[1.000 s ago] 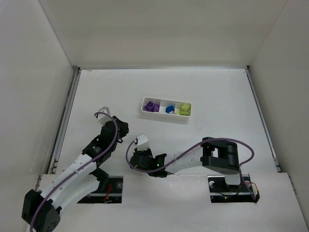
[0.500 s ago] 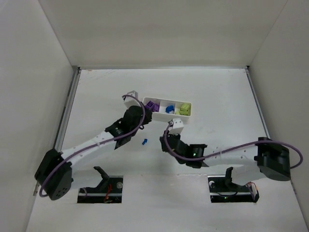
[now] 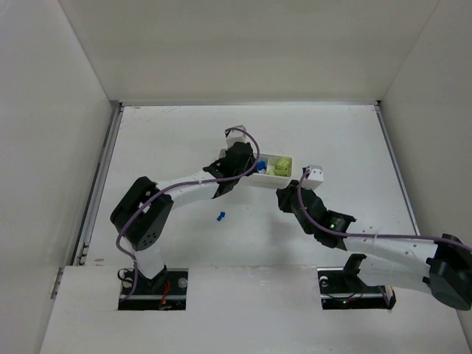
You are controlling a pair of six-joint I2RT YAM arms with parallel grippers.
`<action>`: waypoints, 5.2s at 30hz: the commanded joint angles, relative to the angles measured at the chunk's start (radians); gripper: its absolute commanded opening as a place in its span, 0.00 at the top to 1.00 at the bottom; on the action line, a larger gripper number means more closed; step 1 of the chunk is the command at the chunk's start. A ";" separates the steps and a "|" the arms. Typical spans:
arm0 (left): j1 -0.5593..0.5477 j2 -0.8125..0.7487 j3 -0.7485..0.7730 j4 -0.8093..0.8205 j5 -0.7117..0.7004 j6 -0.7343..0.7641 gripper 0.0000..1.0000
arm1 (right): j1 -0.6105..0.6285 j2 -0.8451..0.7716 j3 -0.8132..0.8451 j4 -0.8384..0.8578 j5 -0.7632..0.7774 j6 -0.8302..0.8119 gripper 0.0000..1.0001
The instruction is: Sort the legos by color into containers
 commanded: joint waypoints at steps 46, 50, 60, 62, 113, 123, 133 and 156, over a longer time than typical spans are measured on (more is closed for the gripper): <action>-0.183 -0.604 -0.655 -0.209 -0.118 0.009 0.70 | -0.146 0.473 0.370 0.180 -0.208 -0.108 0.59; -0.166 -0.577 -0.660 -0.180 -0.118 0.012 0.71 | -0.105 0.432 0.327 0.181 -0.206 -0.093 0.59; -0.149 -0.466 -0.645 -0.095 -0.099 0.041 0.74 | -0.047 0.393 0.268 0.191 -0.195 -0.059 0.59; -0.150 -0.456 -0.642 -0.094 -0.102 0.046 0.75 | -0.047 0.387 0.257 0.194 -0.195 -0.056 0.59; 0.452 -1.068 -0.599 -0.256 0.257 -0.170 0.86 | 0.130 0.844 0.576 0.000 -0.422 -0.400 0.55; 0.480 -1.057 -0.597 -0.250 0.269 -0.158 0.86 | 0.142 0.867 0.594 -0.030 -0.389 -0.406 0.75; 0.417 -0.985 -0.530 -0.211 0.258 -0.160 0.86 | 0.135 0.673 0.430 0.074 -0.376 -0.340 0.83; 0.071 -0.029 0.070 0.029 0.166 -0.017 0.76 | -0.214 0.097 0.057 0.106 -0.313 -0.228 0.84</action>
